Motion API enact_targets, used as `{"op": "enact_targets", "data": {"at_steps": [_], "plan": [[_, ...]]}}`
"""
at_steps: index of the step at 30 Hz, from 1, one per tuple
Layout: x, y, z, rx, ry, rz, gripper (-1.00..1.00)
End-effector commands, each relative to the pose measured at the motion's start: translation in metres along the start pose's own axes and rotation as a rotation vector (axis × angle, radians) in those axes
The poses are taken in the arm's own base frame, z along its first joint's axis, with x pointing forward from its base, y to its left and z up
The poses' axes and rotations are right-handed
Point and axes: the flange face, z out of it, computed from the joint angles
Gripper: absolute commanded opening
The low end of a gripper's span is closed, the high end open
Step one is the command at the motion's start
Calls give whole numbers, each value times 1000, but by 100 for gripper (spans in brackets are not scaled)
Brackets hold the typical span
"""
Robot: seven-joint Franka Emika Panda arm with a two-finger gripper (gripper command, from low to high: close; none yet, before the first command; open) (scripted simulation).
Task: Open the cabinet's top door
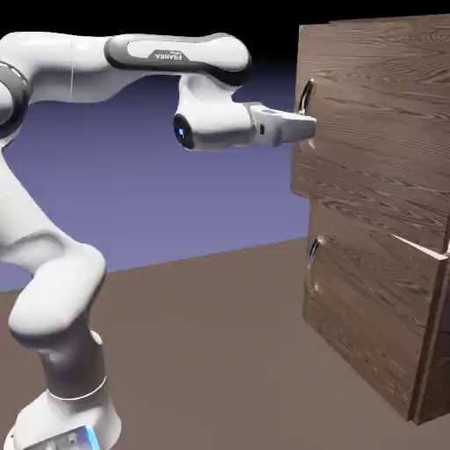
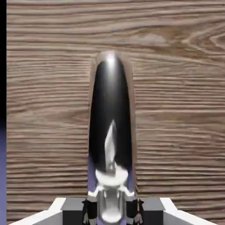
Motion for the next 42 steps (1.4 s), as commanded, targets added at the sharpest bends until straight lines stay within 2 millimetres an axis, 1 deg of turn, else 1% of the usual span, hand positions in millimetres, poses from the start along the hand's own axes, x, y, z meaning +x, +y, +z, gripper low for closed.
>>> {"op": "enact_targets", "data": {"at_steps": [1,7,16,29,34,42], "plan": [[2,1,-5,10,-10,0,-100],[13,12,-37,75,-75,0,-100],[34,34,-85,181,-181,0,-100],[67,67,-135,308,-308,0,-100],[85,85,-157,370,-370,0,-100],[124,124,-192,493,-493,0,-100]]}}
